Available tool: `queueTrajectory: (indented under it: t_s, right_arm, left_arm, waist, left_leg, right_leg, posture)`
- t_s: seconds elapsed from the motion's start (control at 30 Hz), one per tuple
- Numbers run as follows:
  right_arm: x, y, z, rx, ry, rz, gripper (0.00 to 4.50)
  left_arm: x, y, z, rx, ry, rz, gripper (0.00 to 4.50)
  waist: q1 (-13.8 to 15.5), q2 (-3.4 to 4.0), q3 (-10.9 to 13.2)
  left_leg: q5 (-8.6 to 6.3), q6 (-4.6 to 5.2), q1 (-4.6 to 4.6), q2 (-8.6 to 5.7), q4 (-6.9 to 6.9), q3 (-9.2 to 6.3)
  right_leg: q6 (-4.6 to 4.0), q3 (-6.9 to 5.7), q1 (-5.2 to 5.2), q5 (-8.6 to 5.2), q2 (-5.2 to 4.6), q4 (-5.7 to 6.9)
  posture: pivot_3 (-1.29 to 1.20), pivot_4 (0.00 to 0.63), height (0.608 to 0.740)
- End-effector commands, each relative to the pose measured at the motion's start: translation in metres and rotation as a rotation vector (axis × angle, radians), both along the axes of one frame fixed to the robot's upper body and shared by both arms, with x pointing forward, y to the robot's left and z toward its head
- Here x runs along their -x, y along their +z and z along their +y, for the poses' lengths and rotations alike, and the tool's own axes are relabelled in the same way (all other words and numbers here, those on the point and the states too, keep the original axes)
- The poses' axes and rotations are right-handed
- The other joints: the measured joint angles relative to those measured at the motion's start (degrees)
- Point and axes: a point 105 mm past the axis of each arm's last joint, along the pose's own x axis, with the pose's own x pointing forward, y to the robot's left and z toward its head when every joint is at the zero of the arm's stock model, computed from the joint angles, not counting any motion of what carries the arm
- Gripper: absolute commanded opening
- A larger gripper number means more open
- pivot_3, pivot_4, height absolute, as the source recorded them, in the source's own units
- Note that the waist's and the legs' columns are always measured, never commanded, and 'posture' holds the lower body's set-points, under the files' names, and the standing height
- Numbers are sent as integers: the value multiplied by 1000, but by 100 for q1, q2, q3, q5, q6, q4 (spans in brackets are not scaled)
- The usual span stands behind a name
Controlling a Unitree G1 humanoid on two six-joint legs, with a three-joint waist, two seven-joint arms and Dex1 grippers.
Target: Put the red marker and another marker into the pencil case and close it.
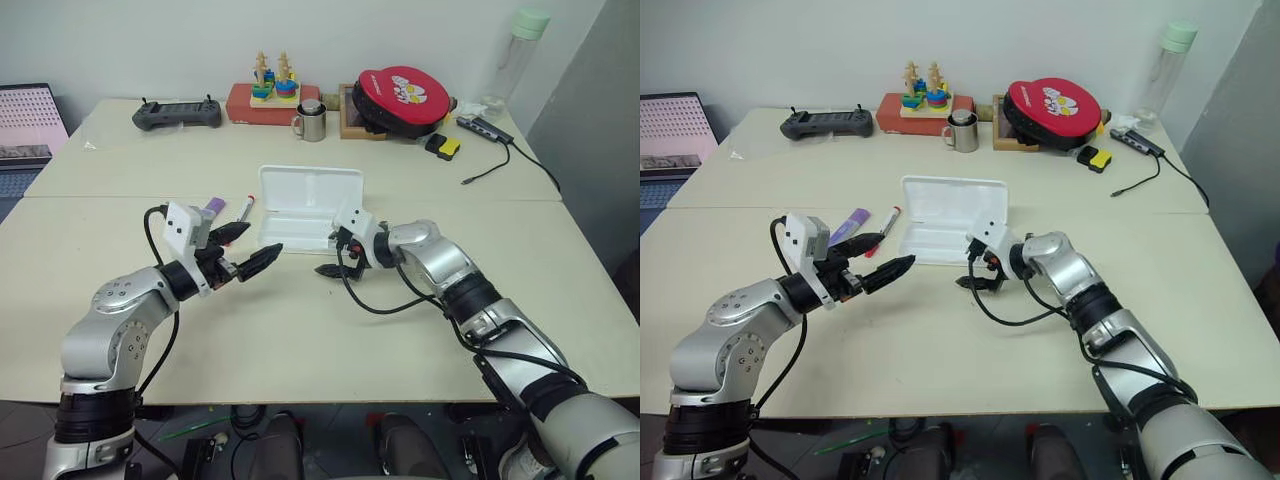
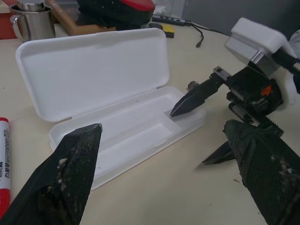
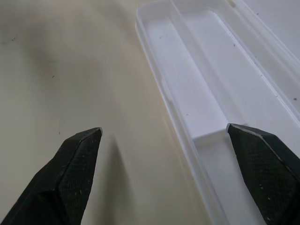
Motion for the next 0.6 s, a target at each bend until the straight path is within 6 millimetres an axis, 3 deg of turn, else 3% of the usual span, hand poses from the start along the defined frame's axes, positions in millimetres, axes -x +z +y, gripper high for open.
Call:
queueTrajectory:
  t_s: [0.03,0.23,0.6]
  right_arm:
    - [-7,2,-3,46,7,-26,3798]
    - [-13,4,-5,43,-9,-35,2294]
    - [-10,13,1,14,49,-91,29]
  left_arm:
    - [2,21,0,37,17,-90,4500]
    - [-1,25,1,40,30,-101,4500]
    - [-1,27,2,19,12,-98,4500]
  waist:
    - [-7,0,0]
    - [-34,0,0]
    - [-32,0,0]
  left_leg:
    - [0,0,0,0,-1,-1]
    - [0,0,2,0,0,-2]
    - [0,0,1,0,-2,-3]
  right_leg:
    - [-1,0,-1,-1,0,0]
    - [-1,-1,-1,-1,1,4]
    - [-2,-1,-2,-1,1,3]
  posture:
    - [0,150,740]
    - [0,150,740]
    - [0,150,740]
